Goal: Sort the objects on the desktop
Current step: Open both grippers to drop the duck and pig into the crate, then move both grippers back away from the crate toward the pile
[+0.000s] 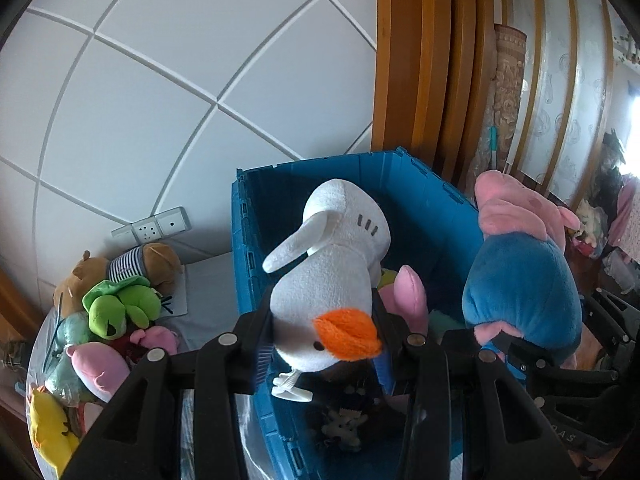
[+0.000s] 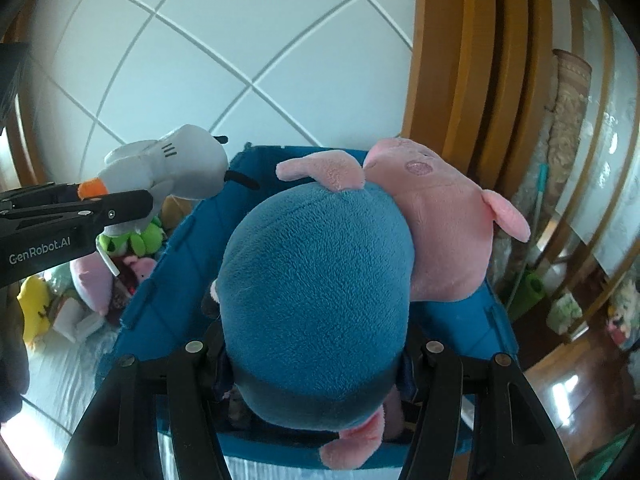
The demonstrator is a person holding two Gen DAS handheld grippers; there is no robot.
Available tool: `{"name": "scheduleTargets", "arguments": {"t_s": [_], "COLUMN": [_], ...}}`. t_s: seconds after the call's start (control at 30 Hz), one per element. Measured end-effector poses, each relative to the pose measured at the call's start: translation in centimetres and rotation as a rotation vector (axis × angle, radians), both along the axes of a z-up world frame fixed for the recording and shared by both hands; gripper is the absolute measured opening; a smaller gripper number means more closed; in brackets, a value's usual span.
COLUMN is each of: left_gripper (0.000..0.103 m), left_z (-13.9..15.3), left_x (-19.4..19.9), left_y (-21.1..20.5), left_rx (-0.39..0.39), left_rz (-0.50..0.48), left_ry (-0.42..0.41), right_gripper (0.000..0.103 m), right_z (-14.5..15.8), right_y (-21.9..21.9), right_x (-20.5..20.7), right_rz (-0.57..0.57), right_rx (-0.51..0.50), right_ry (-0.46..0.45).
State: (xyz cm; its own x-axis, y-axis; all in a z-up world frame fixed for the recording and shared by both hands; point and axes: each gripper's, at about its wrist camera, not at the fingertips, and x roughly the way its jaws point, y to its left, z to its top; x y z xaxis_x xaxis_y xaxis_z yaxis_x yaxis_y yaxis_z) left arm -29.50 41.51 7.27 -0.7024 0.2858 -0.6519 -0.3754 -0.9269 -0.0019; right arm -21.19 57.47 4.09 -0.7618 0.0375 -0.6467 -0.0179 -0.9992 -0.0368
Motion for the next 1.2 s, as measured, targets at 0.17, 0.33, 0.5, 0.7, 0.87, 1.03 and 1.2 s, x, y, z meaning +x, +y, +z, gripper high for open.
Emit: {"name": "scheduleTargets", "arguments": {"t_s": [0.17,0.33,0.5,0.7,0.87,1.03,1.2], "left_gripper": [0.046,0.103,0.103,0.103,0.103,0.103,0.103], "left_z": [-0.4,-0.9,-1.3,-1.8,-1.5,-0.9,-0.1], "left_x": [-0.6,-1.1,-1.0,-0.6,0.4,1.9,3.7], "left_y": [0.5,0.6,0.7,0.2,-0.5,-2.1,-3.0], "left_rx": [-0.002,-0.001,-0.018,-0.033,-0.077,-0.091,-0.084], "left_rz": [0.003,0.014,0.019,0.024,0.050,0.093,0.085], "left_ry": [-0.009,-0.018,-0.030,-0.061,-0.040,-0.025,-0.033], "right_gripper": [0.065,0.103,0.103,0.103,0.103,0.103,0.103], "right_z": [-0.5,-0.8,-0.8,-1.2,-1.5,-1.3,-0.5], "right_y": [0.2,-0.1,-0.4,-0.3,-0.3,-1.1,-2.4], "right_x": [-0.7,-1.6,-1.6,-1.5,-0.6,1.0,2.7], "right_rz": [0.002,0.003,-0.014,-0.034,-0.053,-0.049,-0.040], "right_rx": [0.006,0.029,0.039,0.036,0.029,0.042,0.049], "right_ry": [-0.020,-0.015,-0.013,-0.014,-0.014,-0.015,0.006]}}
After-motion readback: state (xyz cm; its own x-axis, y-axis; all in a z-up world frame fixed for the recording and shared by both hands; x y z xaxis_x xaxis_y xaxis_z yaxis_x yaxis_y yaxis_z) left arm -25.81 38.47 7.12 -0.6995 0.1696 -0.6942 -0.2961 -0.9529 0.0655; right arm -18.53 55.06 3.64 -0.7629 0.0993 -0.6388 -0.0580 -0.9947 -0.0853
